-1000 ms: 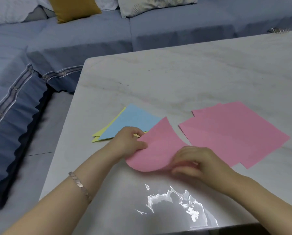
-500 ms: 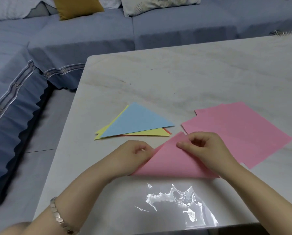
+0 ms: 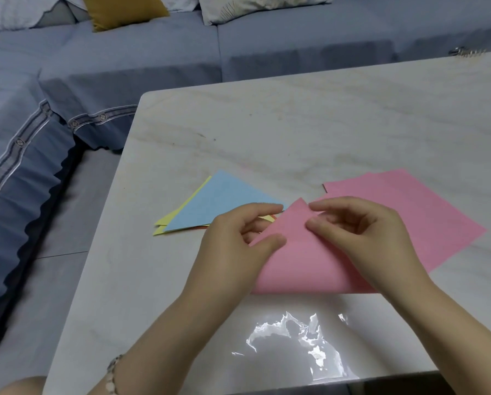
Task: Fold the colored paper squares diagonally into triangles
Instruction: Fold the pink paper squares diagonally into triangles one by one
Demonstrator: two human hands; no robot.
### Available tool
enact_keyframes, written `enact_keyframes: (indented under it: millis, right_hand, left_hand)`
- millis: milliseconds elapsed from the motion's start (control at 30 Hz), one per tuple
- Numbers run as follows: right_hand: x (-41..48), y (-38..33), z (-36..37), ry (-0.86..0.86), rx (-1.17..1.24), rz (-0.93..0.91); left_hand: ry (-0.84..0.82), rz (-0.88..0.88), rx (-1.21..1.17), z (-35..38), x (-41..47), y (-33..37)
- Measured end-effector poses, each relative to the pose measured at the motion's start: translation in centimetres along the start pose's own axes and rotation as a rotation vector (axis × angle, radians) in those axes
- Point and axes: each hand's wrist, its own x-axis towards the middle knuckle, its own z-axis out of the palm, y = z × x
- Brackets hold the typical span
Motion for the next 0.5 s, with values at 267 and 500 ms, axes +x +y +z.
enact_keyframes:
  millis: [267,500]
  right_hand:
    - [-0.51,0.1,0.15,-0.024,-0.017,0.012]
    - [-0.67,0.31,-0.08,-0.069,-0.018,0.003]
  left_hand:
    - [0.055,0.032,0.019,0.46,-0.77,-0.06]
    - [0.065,0.018,-0.009,0.67,-0.82,-0.01]
